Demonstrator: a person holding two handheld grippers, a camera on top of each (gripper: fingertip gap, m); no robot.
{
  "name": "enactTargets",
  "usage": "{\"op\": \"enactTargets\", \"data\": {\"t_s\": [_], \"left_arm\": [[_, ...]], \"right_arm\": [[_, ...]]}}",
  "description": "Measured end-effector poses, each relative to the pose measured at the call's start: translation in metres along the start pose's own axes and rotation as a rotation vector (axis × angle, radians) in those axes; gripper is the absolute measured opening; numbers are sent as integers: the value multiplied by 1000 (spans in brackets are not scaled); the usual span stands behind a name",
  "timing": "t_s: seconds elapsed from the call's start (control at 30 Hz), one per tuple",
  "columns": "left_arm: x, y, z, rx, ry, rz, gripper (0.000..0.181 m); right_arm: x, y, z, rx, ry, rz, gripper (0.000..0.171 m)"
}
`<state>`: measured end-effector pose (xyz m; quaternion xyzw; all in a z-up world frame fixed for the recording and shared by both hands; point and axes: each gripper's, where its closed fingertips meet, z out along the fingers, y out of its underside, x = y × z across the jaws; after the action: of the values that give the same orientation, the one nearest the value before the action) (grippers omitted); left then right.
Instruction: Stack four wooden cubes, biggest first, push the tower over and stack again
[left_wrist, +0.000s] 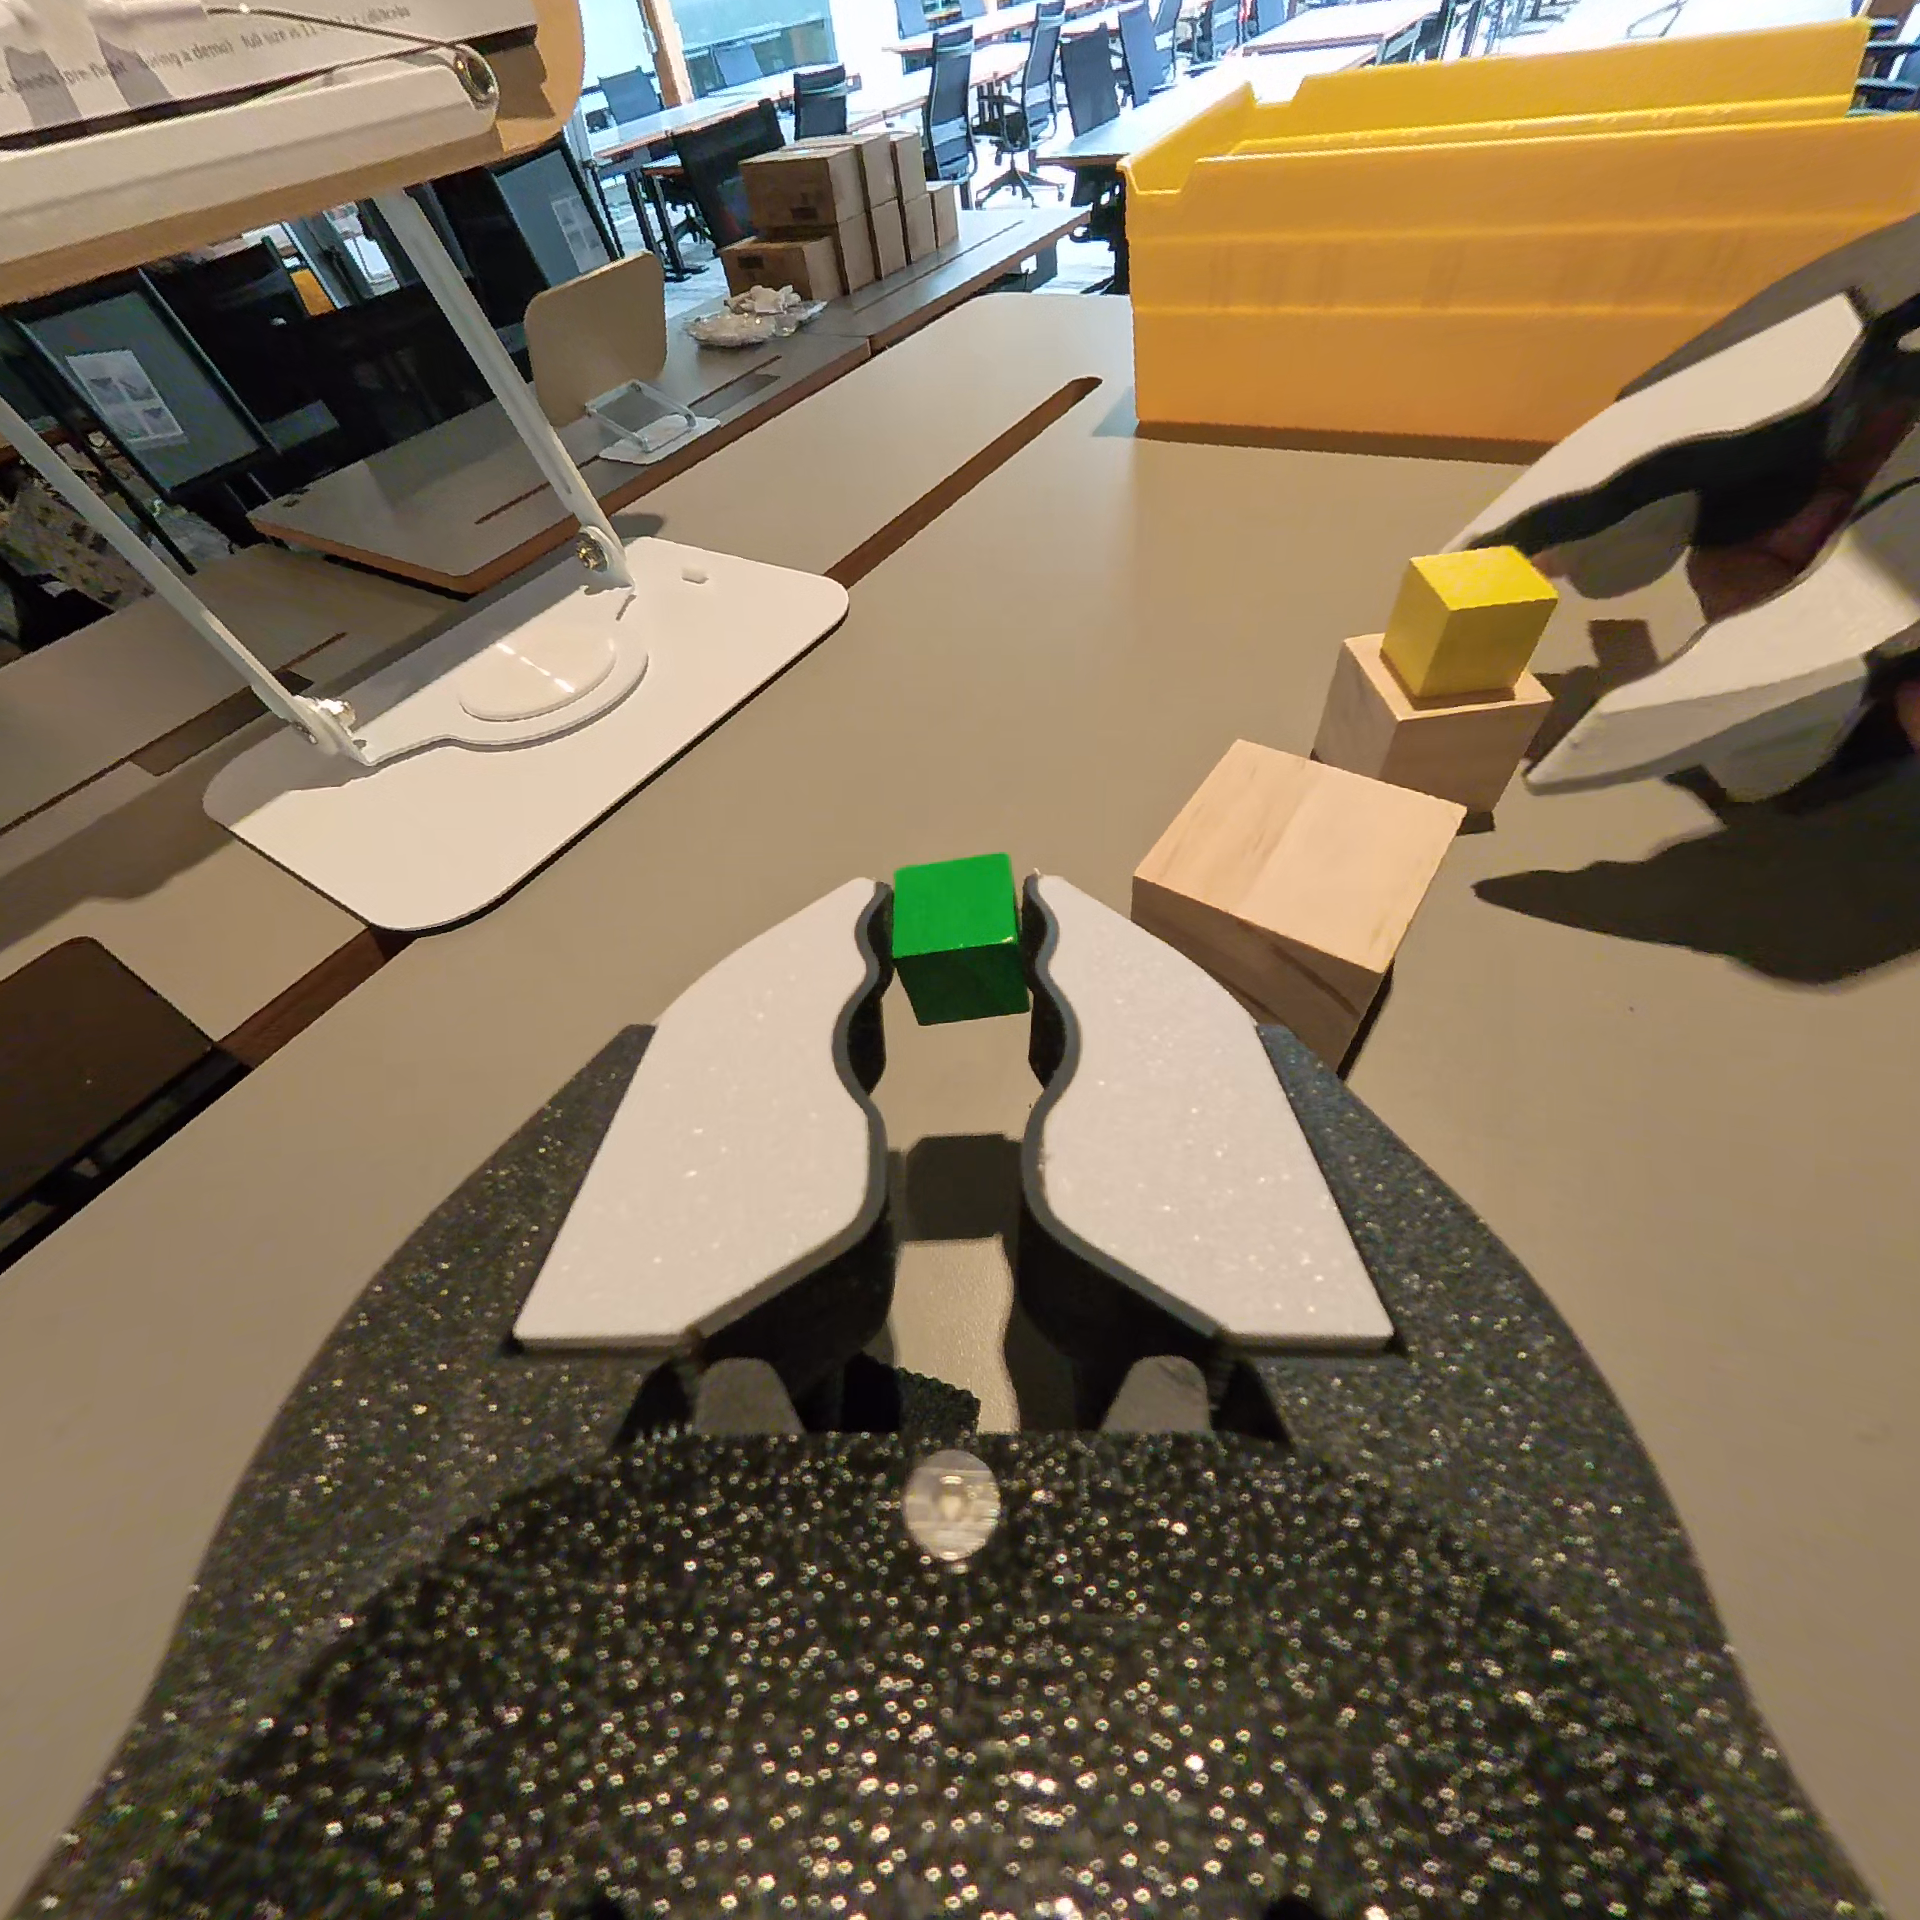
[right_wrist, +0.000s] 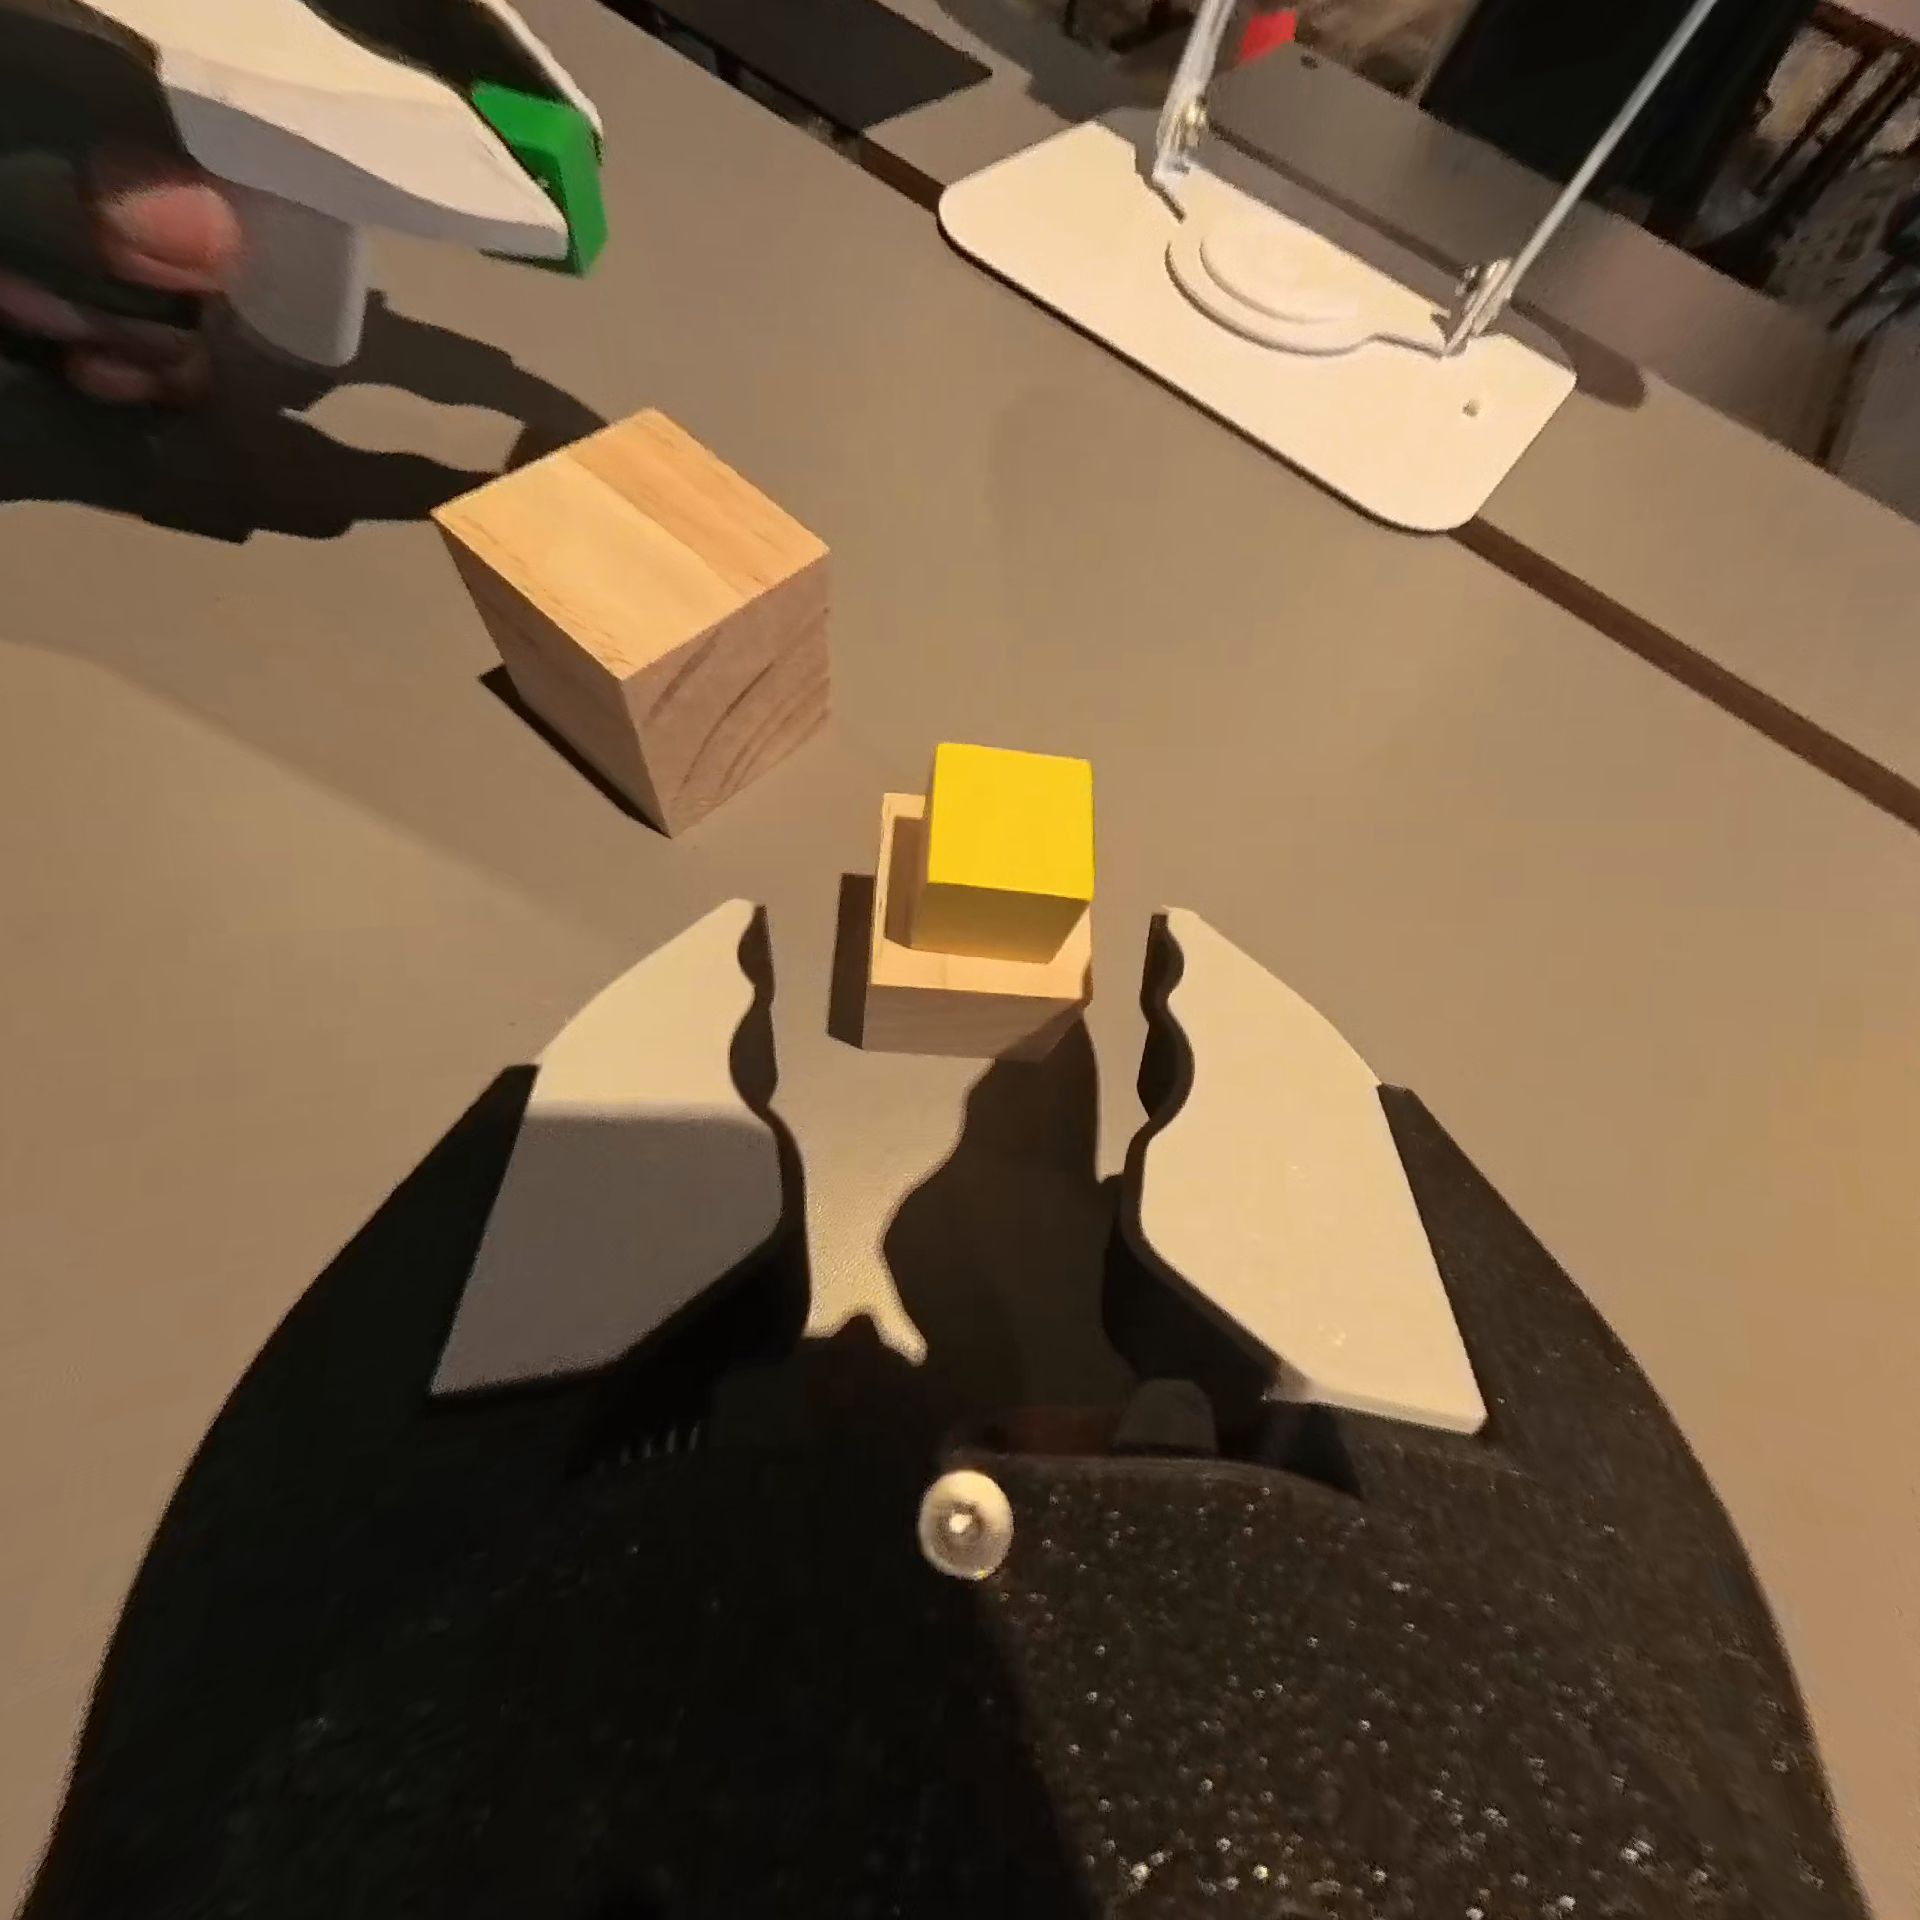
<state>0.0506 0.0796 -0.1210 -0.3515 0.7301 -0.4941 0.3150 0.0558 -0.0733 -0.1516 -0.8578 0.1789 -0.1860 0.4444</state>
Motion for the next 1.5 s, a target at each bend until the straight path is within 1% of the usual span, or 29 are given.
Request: {"op": "enactTargets", "data": {"t_s": [0.03, 0.1, 0.27, 0.3, 0.53, 0.77, 0.97, 1.17, 1.37, 1.5], "left_arm": [[0, 0, 0, 1, 0, -1, 23], [0, 0, 0, 2, -1, -2, 23], [-1, -1, 1, 3, -4, 1, 23], [-1, -1, 1, 3, -4, 1, 23], [-1, -1, 0, 6, -5, -1, 23], [-1, -1, 1, 7, -4, -1, 23], [-1, -2, 0, 14, -5, -1, 23], [-1, -2, 0, 15, -7, 6, 23], [-1, -2, 0, 15, -7, 7, 23], [-1, -2, 0, 14, -6, 7, 23]], "right_arm": [[-1, 4, 2, -21, 3, 1, 68], [1, 7, 5, -50, 18, 0, 66], [3, 8, 7, -58, 1, 30, 46], [3, 8, 7, -59, -4, 34, 45], [2, 7, 9, -56, -24, 29, 44], [-5, -2, 10, -4, -93, -9, 44], [-4, -4, 10, 10, -117, 13, 44], [-4, -2, 11, -3, -131, 25, 44], [-8, 5, 13, -53, -150, 2, 45], [-12, 12, 16, -111, -166, -16, 58]]}}
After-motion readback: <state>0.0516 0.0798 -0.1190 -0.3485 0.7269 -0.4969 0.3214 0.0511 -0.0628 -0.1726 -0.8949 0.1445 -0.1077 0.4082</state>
